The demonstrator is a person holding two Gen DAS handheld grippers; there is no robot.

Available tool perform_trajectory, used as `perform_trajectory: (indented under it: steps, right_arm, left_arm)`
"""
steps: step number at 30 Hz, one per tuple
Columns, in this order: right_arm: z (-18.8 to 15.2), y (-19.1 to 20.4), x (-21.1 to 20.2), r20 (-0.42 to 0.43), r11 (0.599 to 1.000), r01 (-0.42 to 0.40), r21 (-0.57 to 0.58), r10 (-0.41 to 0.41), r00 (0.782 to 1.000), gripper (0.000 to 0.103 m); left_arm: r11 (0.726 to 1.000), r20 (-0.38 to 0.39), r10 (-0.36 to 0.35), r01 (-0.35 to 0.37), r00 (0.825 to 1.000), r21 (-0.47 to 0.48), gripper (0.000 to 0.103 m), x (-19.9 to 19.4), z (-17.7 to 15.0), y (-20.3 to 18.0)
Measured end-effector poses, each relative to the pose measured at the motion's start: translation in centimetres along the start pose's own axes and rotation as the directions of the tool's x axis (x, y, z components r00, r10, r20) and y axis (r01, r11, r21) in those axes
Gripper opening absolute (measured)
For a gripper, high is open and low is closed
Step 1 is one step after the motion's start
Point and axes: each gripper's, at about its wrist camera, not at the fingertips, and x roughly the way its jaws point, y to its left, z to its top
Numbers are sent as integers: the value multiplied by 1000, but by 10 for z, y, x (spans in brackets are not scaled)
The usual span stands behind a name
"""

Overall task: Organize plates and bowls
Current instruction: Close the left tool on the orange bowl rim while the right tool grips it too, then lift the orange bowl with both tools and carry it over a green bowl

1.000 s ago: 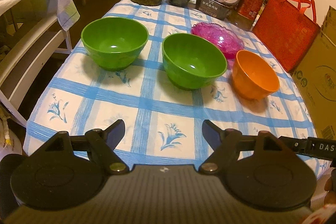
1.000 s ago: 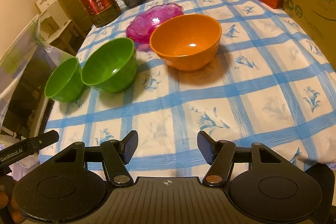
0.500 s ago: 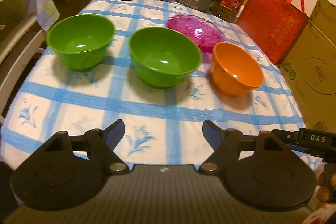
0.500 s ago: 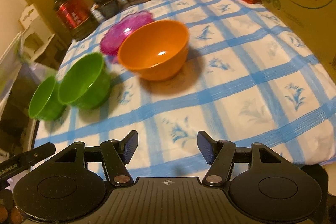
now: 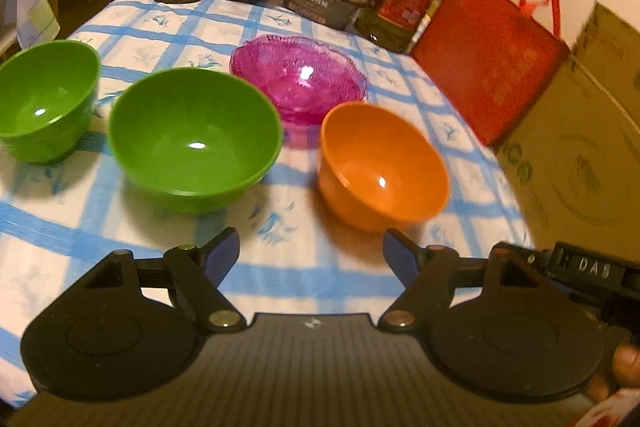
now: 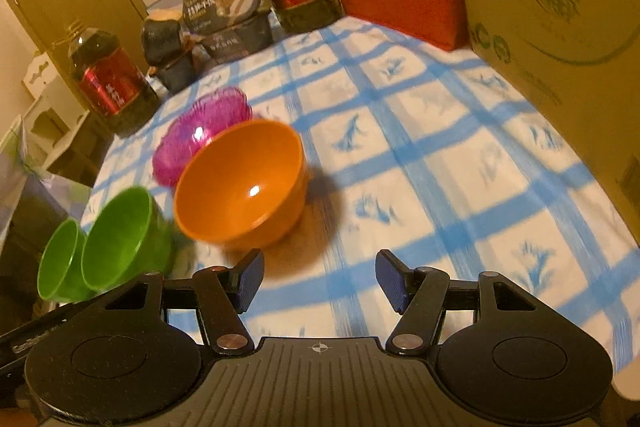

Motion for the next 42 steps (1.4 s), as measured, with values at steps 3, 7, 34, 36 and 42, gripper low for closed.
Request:
perform_trajectory:
  steps: [3, 7, 34, 36, 42]
  right_arm:
    - [12, -2, 12, -3, 1000, -14, -15, 14, 1000, 62]
    - [27, -6, 33, -20, 999, -27, -33, 26, 999, 62]
    - [58, -4, 122, -141, 992, -97, -79, 85, 986, 14]
    - [55, -7, 117, -139, 994, -97, -58, 89, 986, 14]
    - [40, -11, 92, -137, 996, -89, -32, 84, 987, 14]
  left_arm:
    - [999, 12, -5, 6, 1000, -51, 72, 14, 6, -6]
    - [992, -4, -2, 1, 1000, -123, 65, 38, 10, -9]
    - [987, -29, 16, -20, 999, -159, 19, 99, 24, -19]
    - [990, -34, 11, -15, 999, -139, 19, 96, 23, -21]
    - [997, -29, -4, 2, 1000, -77, 18, 75, 16, -28]
